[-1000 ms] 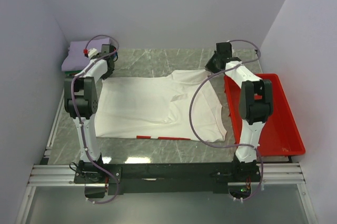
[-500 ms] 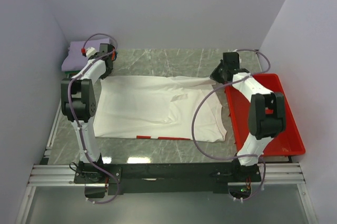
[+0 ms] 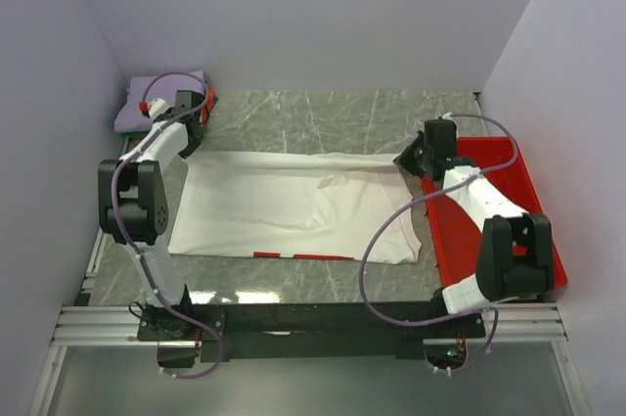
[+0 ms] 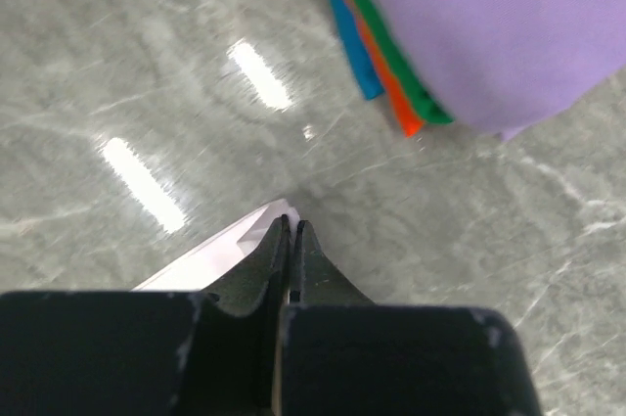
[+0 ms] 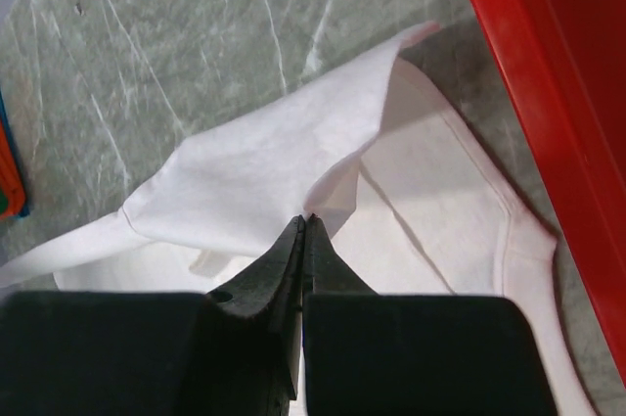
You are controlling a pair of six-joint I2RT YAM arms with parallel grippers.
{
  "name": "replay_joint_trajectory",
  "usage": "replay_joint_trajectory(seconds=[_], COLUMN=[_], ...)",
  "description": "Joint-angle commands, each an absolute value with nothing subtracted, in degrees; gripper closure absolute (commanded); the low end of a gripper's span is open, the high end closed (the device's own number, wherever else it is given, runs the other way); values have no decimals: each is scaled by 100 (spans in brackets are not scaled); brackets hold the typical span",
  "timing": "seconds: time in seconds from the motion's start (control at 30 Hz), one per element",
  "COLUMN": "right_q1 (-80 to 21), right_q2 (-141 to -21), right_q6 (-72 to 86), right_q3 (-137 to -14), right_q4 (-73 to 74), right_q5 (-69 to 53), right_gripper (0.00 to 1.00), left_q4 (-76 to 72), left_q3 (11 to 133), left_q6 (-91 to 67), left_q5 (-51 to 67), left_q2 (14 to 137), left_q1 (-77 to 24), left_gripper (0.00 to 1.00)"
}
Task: Fold and stack the t-shirts
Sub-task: Fold the tshirt
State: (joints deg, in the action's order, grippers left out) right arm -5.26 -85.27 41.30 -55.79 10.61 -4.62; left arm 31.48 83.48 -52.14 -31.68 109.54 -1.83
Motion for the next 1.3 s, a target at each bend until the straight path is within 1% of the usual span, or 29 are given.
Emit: replay_joint_trajectory(seconds=[0.0, 0.23, 0.53, 1.27], right_q1=[-466, -466, -466, -466], right_q2=[-7973, -7173, -6417, -5528], right_q6=[4236, 4280, 4140, 4192], right_q3=[-5214, -4562, -3903, -2743], right_q4=[800, 878, 1222, 1380], right_q5=[-545, -729, -773, -1283], right_gripper=[100, 100, 100, 100], left_q4=[3006, 2865, 2830, 2514], left_q3=[7999, 7252, 6706, 5696], left_q6=[-5466, -5695, -5924, -6433], left_q5=[-3190, -3006, -2900, -2610], left_q2=[10477, 10064, 9493, 8807], left_q1=[-123, -79, -26, -18], left_gripper=[99, 99, 99, 99])
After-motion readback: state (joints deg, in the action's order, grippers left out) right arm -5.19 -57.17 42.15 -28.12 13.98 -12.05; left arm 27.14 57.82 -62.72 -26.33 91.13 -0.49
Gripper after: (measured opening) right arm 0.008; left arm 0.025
